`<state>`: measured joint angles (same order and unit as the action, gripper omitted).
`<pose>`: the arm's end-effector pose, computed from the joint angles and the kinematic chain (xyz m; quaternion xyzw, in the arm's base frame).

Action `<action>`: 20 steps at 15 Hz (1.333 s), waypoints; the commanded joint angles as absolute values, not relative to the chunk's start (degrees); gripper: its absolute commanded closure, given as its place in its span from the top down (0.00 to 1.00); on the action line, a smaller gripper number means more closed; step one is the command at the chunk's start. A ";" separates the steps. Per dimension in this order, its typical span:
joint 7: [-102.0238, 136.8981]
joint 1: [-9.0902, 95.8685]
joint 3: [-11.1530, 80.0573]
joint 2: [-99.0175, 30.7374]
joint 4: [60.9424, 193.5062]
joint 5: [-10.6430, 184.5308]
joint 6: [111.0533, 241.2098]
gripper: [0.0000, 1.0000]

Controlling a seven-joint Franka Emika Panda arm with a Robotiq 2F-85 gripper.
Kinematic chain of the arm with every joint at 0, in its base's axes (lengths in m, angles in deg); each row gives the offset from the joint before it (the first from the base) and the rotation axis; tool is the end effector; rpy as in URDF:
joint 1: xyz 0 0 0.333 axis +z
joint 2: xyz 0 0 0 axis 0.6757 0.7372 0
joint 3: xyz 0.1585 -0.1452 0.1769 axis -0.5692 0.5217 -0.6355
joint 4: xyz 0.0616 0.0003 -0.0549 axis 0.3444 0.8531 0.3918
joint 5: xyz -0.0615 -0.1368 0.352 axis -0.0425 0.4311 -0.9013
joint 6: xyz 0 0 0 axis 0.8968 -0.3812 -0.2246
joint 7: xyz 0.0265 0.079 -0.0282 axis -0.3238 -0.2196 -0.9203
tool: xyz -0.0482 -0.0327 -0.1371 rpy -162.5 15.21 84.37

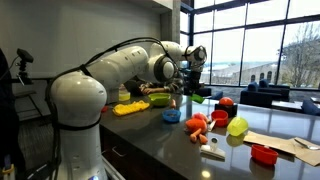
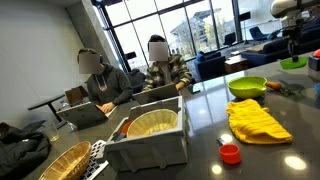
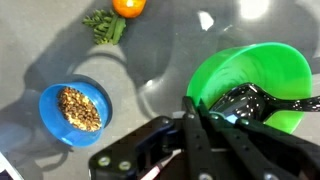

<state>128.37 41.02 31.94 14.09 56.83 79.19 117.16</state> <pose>0.7128 -0.0125 0.3186 0.5197 -0.8483 -0.0783 0.0643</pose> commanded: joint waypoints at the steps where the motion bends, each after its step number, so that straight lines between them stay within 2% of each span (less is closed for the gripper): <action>1: 129.38 39.75 33.22 11.37 57.81 79.96 117.91 0.01; 20: 129.43 36.37 40.00 8.78 59.26 80.43 120.55 0.01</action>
